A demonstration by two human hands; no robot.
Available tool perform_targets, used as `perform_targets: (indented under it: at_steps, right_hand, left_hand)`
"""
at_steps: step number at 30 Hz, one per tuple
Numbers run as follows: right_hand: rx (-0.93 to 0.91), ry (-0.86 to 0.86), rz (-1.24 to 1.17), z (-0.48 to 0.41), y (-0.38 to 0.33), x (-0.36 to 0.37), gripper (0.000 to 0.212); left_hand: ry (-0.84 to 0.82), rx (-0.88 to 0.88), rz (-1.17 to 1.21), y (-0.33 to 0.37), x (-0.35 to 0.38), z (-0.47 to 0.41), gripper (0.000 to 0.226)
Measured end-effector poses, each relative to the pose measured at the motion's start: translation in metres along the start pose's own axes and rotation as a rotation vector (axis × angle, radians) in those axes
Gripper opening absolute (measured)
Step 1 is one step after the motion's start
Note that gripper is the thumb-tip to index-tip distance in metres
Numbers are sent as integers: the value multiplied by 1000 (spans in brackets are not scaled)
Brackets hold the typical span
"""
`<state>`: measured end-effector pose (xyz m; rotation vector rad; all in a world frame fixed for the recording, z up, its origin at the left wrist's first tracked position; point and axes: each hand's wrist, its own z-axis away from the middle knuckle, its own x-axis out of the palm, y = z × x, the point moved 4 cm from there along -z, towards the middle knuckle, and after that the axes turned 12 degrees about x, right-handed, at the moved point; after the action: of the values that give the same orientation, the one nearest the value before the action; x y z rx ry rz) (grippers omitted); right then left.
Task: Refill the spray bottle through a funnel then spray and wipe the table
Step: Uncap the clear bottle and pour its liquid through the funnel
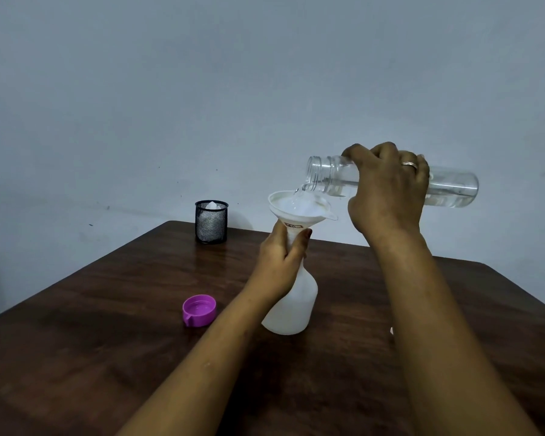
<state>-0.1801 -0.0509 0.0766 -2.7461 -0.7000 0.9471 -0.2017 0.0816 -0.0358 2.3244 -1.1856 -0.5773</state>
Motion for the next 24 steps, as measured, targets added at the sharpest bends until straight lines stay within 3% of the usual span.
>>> perform_targets:
  at_steps: [24]
  right_hand:
    - [-11,28,3,-2,2,-2,61]
  left_hand:
    - [-16,1,-4,2,-1,1,5]
